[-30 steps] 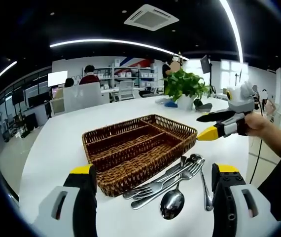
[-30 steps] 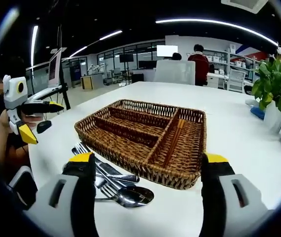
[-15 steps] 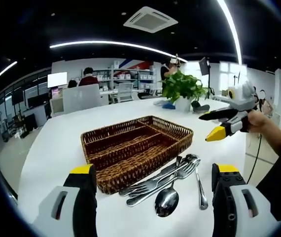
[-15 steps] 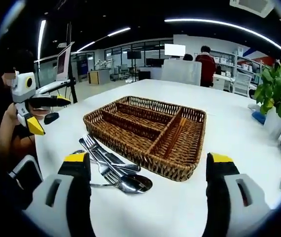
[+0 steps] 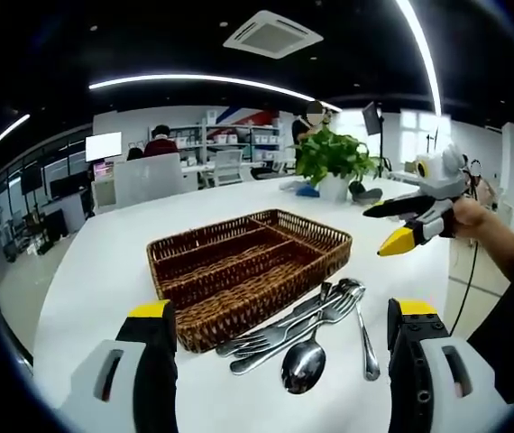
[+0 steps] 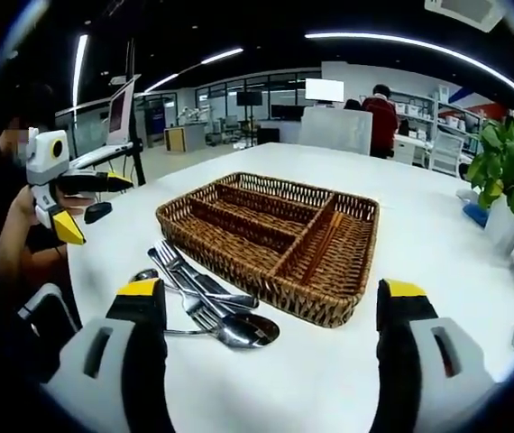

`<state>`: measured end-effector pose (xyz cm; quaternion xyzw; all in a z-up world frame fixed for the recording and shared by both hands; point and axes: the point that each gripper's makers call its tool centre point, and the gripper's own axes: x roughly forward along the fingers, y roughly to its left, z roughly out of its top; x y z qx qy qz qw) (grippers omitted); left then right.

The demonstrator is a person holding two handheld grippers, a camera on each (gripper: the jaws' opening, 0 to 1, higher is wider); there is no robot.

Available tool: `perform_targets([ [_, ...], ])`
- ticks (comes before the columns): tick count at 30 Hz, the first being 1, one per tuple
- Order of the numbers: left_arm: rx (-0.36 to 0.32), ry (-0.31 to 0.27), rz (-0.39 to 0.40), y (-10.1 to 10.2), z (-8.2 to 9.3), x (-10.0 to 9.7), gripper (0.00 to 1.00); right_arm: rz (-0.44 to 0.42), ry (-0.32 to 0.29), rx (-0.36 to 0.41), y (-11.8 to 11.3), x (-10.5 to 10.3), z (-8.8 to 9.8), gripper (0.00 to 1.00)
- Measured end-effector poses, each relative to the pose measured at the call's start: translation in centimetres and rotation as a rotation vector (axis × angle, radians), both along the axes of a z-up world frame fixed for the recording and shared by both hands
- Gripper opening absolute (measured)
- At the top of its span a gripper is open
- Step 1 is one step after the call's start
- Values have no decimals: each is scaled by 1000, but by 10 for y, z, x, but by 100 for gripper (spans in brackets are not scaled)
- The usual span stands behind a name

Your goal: Arrange the knives, forks, and spoons in their matching storage slots by inserting each utensil handle-first until every utensil is classified and aligned in the correct compartment

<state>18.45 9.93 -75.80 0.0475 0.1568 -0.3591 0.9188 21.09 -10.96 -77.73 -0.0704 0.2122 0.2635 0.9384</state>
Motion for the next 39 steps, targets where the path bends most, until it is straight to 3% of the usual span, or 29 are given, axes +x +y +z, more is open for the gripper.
perform_targets([
  [8,1,5,-1,-1,-2,-1,99,8,20,-3,1,-3,-7,97],
  [22,13,17,-13,-3,-10,-2,99,52,75,-9,9,-12,-25,85],
  [28,18,24,-22,-6,-14,-4,99,90,104,-2,18,-18,-35,77],
  [39,24,29,-34,-7,-18,-7,99,159,125,34,39,-23,-55,54],
])
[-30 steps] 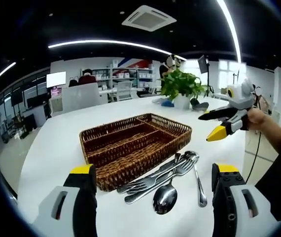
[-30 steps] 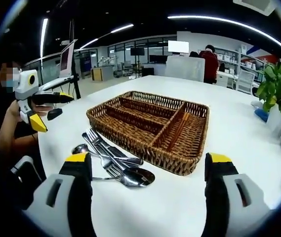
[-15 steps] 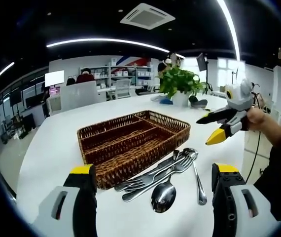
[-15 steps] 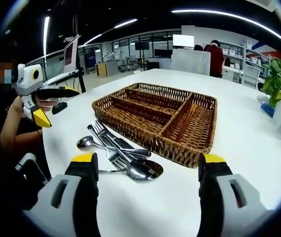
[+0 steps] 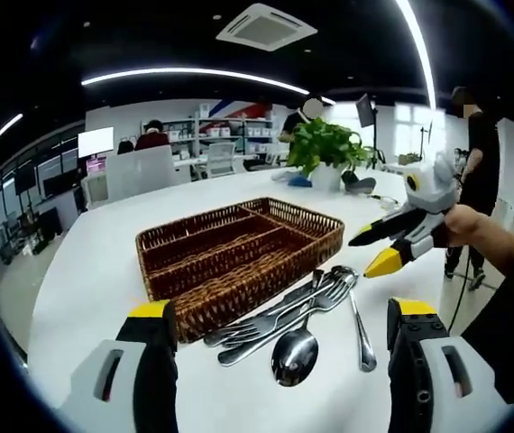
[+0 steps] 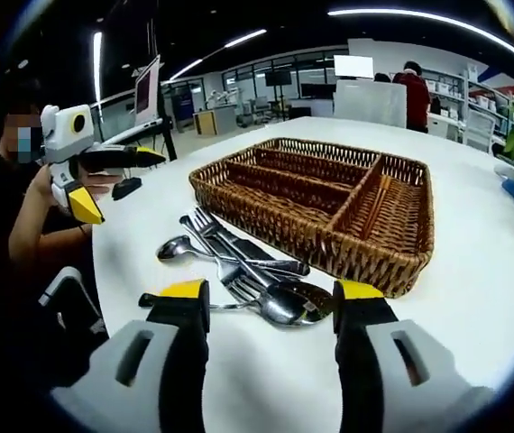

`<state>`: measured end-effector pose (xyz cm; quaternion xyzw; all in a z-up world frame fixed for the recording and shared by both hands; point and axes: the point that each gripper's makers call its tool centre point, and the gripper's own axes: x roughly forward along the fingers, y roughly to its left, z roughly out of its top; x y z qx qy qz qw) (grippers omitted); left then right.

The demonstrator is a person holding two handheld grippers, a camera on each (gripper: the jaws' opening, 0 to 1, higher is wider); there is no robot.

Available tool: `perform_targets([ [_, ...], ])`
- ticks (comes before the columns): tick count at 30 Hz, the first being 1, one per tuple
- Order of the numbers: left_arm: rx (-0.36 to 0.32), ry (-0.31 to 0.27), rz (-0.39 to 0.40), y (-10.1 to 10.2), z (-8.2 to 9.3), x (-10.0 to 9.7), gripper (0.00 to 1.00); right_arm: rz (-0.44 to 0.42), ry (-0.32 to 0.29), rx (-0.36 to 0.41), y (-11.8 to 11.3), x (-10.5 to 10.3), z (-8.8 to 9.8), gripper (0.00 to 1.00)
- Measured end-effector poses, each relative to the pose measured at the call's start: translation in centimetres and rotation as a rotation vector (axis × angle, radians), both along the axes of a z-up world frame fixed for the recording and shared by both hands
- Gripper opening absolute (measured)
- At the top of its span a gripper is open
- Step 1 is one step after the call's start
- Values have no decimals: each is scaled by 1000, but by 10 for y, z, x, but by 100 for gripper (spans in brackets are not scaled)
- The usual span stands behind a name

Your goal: Arrange the knives, forks, and spoons in their matching storage slots by inserting each utensil handle-first until every utensil is classified and aligned in the correct compartment

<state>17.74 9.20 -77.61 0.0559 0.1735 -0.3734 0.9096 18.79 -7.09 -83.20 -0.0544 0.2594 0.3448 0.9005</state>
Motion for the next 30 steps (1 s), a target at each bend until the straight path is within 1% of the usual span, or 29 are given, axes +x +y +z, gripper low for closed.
perform_targets([
  [2,-1,1,0,0,-1,0,99,6,-4,19,3,2,-2,51],
  [5,1,4,-3,1,-2,-1,98,35,-17,40,10,2,-4,44],
  [7,3,6,-4,1,-3,-1,98,37,-18,40,11,3,-6,43],
  [11,3,9,-9,1,-4,-2,98,72,-29,35,19,3,-12,38],
  [16,8,11,-15,0,-6,-3,98,124,-67,3,29,2,-17,34],
  [18,10,12,-16,1,-6,-3,97,135,-66,-18,30,2,-22,32],
  [24,11,17,-13,2,-9,-4,97,143,-82,-21,31,5,-23,26],
  [27,12,19,-13,2,-10,-4,97,152,-94,-46,31,5,-24,22],
  [30,12,20,-17,0,-11,-4,97,160,-111,-73,30,5,-24,16],
])
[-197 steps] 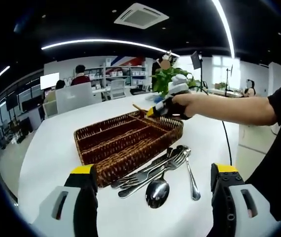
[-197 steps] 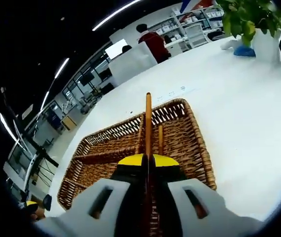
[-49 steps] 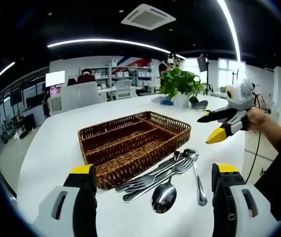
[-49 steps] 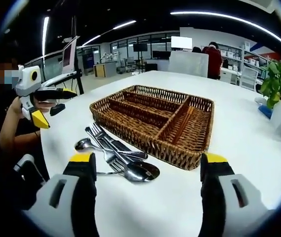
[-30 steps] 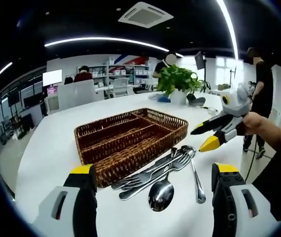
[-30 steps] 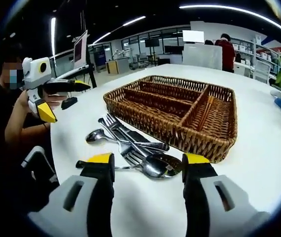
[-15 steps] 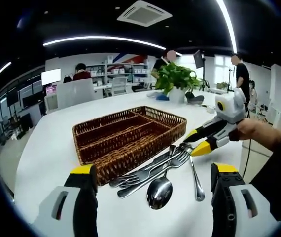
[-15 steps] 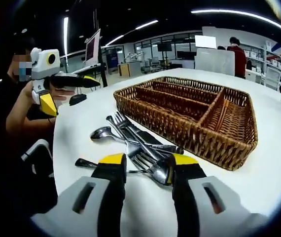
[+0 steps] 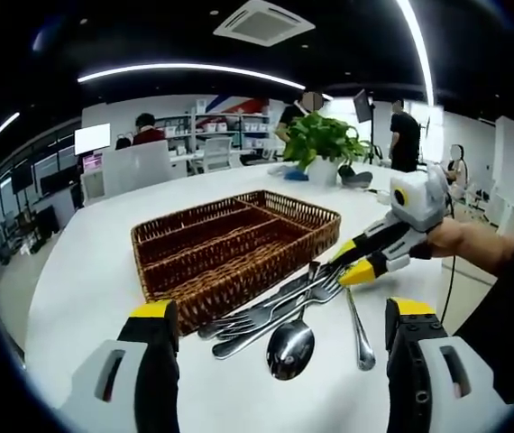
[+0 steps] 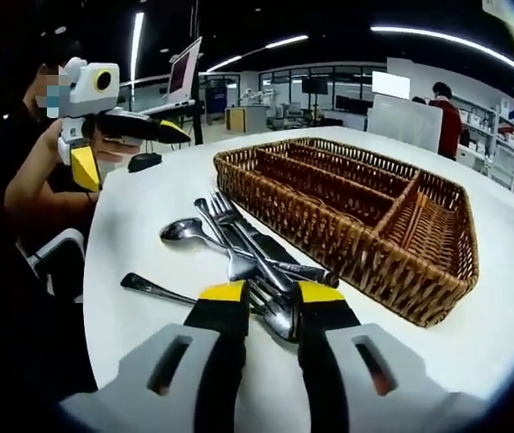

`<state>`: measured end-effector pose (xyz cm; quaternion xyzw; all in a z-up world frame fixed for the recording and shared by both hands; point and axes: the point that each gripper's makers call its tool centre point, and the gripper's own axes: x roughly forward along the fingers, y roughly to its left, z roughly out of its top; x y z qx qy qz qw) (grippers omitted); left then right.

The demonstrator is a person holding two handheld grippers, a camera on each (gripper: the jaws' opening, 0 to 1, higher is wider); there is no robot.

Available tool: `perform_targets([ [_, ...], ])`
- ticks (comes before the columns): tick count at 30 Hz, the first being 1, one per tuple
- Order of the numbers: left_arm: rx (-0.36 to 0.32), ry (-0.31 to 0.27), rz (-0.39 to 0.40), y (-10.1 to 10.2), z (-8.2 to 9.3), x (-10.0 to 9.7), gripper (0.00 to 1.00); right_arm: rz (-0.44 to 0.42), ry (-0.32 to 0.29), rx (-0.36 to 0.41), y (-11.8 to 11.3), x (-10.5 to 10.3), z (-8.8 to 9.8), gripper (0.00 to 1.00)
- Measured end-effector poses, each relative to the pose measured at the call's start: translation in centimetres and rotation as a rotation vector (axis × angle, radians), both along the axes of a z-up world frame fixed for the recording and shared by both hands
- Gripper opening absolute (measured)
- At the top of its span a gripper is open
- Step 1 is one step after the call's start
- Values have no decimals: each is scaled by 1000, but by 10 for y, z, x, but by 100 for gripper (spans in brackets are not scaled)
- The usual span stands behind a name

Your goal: Arrange the knives, forks, and spoons in their matching storage slots by inserting each utensil handle-first until every utensil is classified and aligned in the correct compartment

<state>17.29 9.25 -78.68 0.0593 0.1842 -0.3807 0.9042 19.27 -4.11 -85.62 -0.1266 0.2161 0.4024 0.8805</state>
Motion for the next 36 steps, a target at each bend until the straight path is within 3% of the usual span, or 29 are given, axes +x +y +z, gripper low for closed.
perform_targets([
  [6,4,4,-13,-3,-3,-1,96,-4,-5,1,-1,0,0,14],
  [11,3,14,-32,-9,-8,-2,95,-10,-15,11,-3,1,3,5],
  [16,31,34,-69,-18,-18,-4,92,-2,-7,9,-2,-1,2,5],
  [30,45,40,-102,-23,-21,-5,88,33,-7,9,1,-5,6,0],
  [36,40,40,-107,-26,-20,-5,89,54,-21,-31,1,-5,9,3],
])
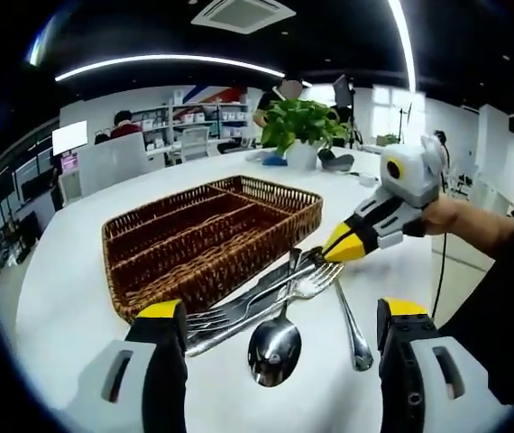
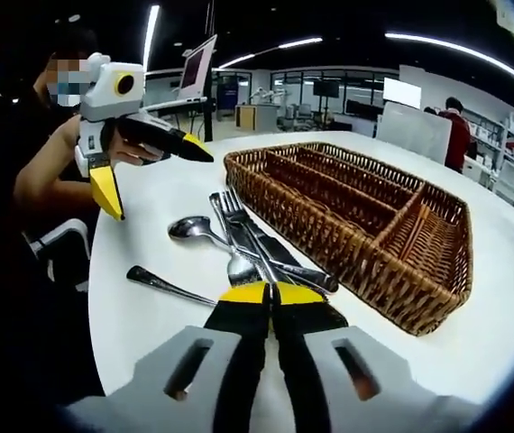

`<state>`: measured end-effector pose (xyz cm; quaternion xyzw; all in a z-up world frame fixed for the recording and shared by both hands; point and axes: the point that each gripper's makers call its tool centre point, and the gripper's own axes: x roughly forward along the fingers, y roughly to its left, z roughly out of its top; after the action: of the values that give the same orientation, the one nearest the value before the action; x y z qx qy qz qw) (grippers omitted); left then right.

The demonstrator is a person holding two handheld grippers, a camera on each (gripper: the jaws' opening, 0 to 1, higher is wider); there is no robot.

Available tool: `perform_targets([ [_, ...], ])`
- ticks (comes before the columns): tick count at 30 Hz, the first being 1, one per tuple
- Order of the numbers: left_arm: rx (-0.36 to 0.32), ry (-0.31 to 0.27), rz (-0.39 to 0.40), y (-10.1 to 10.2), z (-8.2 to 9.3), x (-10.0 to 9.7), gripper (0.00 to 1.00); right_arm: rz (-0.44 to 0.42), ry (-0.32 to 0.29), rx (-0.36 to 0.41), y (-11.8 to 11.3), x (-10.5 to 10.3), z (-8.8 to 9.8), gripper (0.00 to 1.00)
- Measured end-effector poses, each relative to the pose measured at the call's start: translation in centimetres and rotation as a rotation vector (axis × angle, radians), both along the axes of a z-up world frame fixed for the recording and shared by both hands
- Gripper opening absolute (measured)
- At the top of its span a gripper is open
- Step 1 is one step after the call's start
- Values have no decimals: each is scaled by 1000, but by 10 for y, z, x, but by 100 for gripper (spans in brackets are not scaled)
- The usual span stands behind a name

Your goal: Arrange the knives, forks, and spoons in their matching storage slots by inserting each utensil handle-first until every utensil is classified and aligned in the correct compartment

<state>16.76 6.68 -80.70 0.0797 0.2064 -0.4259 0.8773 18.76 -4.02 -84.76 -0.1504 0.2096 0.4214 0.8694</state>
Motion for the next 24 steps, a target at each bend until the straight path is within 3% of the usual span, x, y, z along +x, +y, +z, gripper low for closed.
perform_targets([
  [6,2,-7,-3,0,3,0,89,65,-11,-70,4,1,6,11],
  [14,8,-16,0,2,8,0,90,146,25,-166,3,-2,6,22],
  [20,11,-20,2,4,9,-1,90,204,14,-271,-7,-5,3,22],
  [24,9,-22,5,4,9,-2,89,198,9,-275,-12,-7,6,23],
])
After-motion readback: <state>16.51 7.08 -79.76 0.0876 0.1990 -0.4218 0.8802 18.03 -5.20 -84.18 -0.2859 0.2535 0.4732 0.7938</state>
